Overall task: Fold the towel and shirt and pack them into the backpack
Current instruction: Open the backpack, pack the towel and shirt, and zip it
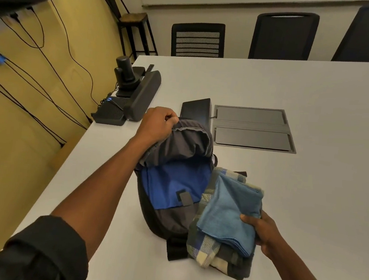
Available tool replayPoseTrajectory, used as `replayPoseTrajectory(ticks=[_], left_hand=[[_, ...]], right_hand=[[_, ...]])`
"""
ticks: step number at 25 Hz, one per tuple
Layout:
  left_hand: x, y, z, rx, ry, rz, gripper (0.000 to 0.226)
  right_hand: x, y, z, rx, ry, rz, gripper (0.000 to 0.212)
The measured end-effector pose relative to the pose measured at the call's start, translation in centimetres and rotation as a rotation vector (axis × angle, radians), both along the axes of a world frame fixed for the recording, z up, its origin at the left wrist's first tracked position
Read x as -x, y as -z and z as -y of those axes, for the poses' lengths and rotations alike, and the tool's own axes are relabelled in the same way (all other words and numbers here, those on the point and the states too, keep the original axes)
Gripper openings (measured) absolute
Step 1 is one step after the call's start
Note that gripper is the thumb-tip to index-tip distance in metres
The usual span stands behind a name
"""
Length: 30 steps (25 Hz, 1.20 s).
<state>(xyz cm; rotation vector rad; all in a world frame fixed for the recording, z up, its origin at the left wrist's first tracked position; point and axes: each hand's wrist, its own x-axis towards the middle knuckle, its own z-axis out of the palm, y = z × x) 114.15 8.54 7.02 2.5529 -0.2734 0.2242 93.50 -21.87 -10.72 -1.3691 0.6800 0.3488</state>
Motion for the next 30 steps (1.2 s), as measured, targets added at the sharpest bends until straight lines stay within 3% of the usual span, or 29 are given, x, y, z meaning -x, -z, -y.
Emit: replayPoseTrajectory(ticks=[3,7,9,15,22,25,28,30], left_hand=[[0.0,0.0,1.0,-0.015,0.086,-0.055,0.015],[-0.3,-0.9,1.3,-0.013,0.157,-0.064,0.013],[-0.4,-1.6,1.2,-0.023,0.171,-0.064,0.013],[0.1,-2.1,0.8,-0.026,0.199,-0.083,0.014],[0.1,-2.0,0.3,-0.07,0.23,-0.104,0.013],[0.0,-1.7,0.2,-0.057,0.226,-0.109,0.012],[-0.3,-1.8,0.3,-0.06,0.235,-0.101,0.012],[-0.2,-1.9,0.5,-0.077,0.245,-0.091,0.013]], right_hand=[[-0.1,-1.9,-1.1,-0.119,0.049,0.058,0.072],[-1.1,-3.1,-6.3,-0.525,0.174,0.17,0.06],[-2.2,-2.7,-10.2,-0.599,0.244,0.161,0.055],[-7.6,-0.3,-18.1,-0.427,0.512,0.054,0.064],[-9.1,2.5,-19.4,-0.299,0.537,-0.068,0.079],[-5.9,1.2,-18.2,0.054,0.287,-0.114,0.076],[-1.2,-0.3,-17.1,0.646,0.019,0.334,0.066],[-1.8,-0.6,-16.4,0.96,-0.27,0.665,0.071]])
